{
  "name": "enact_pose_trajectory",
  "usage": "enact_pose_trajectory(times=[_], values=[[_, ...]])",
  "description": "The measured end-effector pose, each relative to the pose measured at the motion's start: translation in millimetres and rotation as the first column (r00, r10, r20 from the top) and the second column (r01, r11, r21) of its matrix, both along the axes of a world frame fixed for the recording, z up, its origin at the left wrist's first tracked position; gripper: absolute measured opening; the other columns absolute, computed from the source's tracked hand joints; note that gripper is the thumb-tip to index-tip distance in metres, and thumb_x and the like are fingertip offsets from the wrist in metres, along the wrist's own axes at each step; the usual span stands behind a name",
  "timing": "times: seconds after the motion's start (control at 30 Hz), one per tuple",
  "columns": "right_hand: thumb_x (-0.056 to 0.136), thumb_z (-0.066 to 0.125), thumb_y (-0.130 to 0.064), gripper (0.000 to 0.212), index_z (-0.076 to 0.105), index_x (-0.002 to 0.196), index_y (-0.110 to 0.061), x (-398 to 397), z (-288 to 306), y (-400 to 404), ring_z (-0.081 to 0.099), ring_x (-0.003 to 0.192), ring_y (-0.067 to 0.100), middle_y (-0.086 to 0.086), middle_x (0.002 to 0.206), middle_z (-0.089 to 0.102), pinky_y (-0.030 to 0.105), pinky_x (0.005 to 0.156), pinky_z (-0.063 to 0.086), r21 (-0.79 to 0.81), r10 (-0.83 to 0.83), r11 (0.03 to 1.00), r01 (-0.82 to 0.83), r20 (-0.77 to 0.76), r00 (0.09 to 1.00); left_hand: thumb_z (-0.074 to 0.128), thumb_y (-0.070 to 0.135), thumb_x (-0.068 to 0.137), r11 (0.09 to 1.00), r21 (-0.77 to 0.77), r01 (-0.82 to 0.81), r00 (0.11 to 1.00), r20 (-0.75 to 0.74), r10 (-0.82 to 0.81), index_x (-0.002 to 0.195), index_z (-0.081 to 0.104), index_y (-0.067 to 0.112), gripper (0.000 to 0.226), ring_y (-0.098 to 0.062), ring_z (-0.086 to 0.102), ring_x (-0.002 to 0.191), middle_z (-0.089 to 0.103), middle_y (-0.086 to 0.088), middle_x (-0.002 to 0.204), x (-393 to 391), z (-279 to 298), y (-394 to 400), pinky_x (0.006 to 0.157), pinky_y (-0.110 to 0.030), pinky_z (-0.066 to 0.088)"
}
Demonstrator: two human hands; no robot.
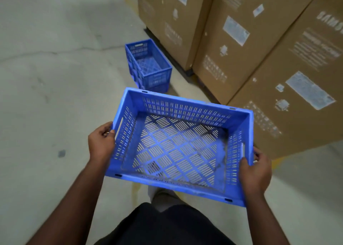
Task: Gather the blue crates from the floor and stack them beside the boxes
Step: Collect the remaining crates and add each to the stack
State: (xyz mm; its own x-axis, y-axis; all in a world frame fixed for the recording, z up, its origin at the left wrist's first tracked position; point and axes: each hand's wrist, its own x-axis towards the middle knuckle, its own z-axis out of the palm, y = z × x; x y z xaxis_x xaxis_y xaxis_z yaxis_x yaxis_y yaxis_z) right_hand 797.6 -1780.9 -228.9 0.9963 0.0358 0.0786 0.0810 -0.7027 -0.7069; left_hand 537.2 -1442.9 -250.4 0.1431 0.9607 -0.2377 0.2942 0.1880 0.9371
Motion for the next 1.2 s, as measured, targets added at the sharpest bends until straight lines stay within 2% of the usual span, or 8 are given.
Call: enact_pose_trajectory(times=[0.17,0.27,0.4,0.63,0.9,1.0,1.13,1.2], values=[[0.082,0.07,-0.01,0.044,0.064,0.125,-0.015,46,-9,138,0.065,0.103,0.033,0.012,0.119,0.067,0.044,0.089,0.051,0.054,0.023,0.998,-0.021,-0.028,0.999,0.059,0.001,0.095,0.999,-0.013,-0.049,0.999,-0.015,0.049,0.131,0.066,0.007,0.037,-0.018,0.065,0.092,0.073,-0.011,0.117,24,1,124,0.094,-0.032,0.052],[0.078,0.066,-0.02,0.046,0.064,0.123,-0.017,72,-13,227,0.065,0.099,0.032,0.011,0.117,0.068,0.047,0.089,0.053,0.088,0.104,0.991,-0.103,-0.006,0.995,0.06,0.003,0.095,0.997,-0.009,-0.077,0.997,-0.014,0.077,0.13,0.067,0.011,0.037,-0.02,0.068,0.093,0.074,-0.011,0.116,28,0,202,0.099,-0.045,0.055],[0.08,0.071,-0.008,0.045,0.062,0.123,-0.02,91,-14,348,0.065,0.101,0.031,0.01,0.116,0.068,0.049,0.09,0.055,0.066,0.158,0.986,-0.154,-0.057,0.986,0.059,0.001,0.095,0.99,0.006,-0.14,0.989,-0.054,0.14,0.13,0.066,0.008,0.037,-0.021,0.069,0.096,0.073,-0.014,0.118,28,9,301,0.101,-0.045,0.054],[0.08,0.074,-0.008,0.046,0.062,0.123,-0.018,94,-34,564,0.066,0.098,0.034,0.013,0.113,0.068,0.05,0.089,0.055,0.046,0.182,0.983,-0.18,-0.058,0.982,0.059,0.0,0.095,0.985,-0.03,-0.171,0.984,-0.047,0.169,0.129,0.067,0.006,0.036,-0.03,0.07,0.11,0.073,-0.013,0.12,19,-23,511,0.104,-0.05,0.052],[0.072,0.063,-0.028,0.048,0.062,0.12,-0.021,68,-20,746,0.067,0.094,0.033,0.011,0.107,0.07,0.048,0.09,0.055,0.107,0.004,0.994,-0.001,-0.036,0.999,0.062,-0.004,0.09,0.999,0.022,0.047,0.995,-0.085,-0.045,0.133,0.064,0.006,0.044,-0.021,0.068,0.108,0.071,-0.01,0.126,55,10,753,0.105,-0.045,0.052],[0.074,0.066,-0.022,0.045,0.064,0.119,-0.019,74,-17,789,0.067,0.093,0.034,0.013,0.107,0.07,0.045,0.089,0.053,0.115,-0.108,0.987,0.113,-0.047,0.993,0.061,-0.008,0.087,0.986,0.033,0.161,0.983,-0.091,-0.158,0.134,0.063,0.006,0.049,-0.022,0.069,0.111,0.07,-0.008,0.128,99,22,821,0.105,-0.044,0.052],[0.079,0.072,-0.008,0.044,0.064,0.122,-0.017,102,-35,835,0.066,0.094,0.035,0.014,0.106,0.069,0.047,0.09,0.053,0.093,-0.238,0.966,0.243,-0.059,0.969,0.056,-0.011,0.086,0.961,0.038,0.275,0.957,-0.108,-0.269,0.134,0.063,0.004,0.051,-0.019,0.067,0.108,0.069,-0.009,0.127,175,19,892,0.101,-0.033,0.051],[0.08,0.073,-0.006,0.045,0.065,0.123,-0.015,119,-51,857,0.066,0.094,0.037,0.015,0.105,0.068,0.046,0.091,0.052,0.094,-0.29,0.951,0.296,-0.069,0.954,0.057,-0.011,0.086,0.946,0.041,0.32,0.943,-0.107,-0.315,0.134,0.063,0.005,0.051,-0.021,0.068,0.111,0.069,-0.009,0.128,215,9,923,0.104,-0.037,0.051]])
